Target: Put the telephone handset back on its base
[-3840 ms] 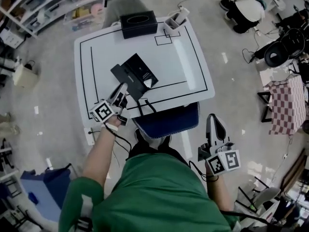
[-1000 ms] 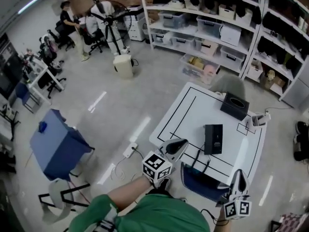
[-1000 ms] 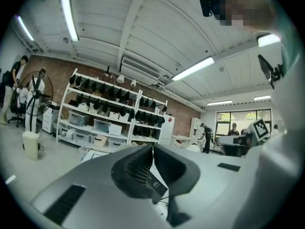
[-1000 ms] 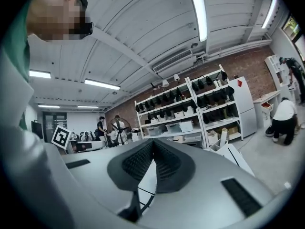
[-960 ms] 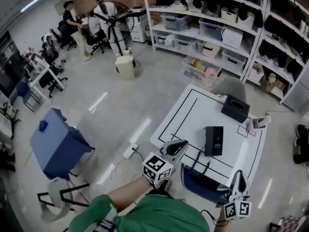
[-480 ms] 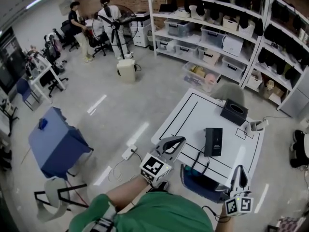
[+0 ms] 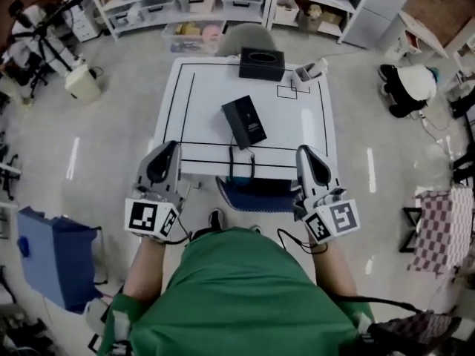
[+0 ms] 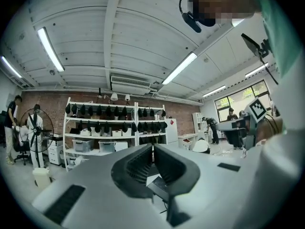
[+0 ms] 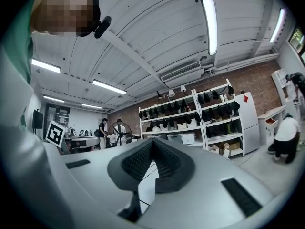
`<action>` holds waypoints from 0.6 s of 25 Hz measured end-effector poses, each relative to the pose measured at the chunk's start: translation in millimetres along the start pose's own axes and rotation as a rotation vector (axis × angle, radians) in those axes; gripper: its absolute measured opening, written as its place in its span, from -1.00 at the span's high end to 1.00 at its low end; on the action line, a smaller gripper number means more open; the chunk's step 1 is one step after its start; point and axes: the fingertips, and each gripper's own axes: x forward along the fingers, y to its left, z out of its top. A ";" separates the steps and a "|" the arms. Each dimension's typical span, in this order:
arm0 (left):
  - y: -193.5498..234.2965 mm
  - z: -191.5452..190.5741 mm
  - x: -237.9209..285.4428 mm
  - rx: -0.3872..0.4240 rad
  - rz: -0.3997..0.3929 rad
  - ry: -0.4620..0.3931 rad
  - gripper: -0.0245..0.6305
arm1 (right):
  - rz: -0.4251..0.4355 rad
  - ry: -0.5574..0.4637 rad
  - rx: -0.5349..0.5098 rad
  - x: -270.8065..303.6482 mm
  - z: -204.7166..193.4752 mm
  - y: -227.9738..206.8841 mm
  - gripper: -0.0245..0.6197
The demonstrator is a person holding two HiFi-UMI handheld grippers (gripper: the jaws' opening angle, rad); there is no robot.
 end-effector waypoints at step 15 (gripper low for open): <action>-6.4 -23.8 25.6 -0.013 -0.050 0.037 0.84 | -0.043 0.040 0.002 2.5 -16.6 -14.7 0.85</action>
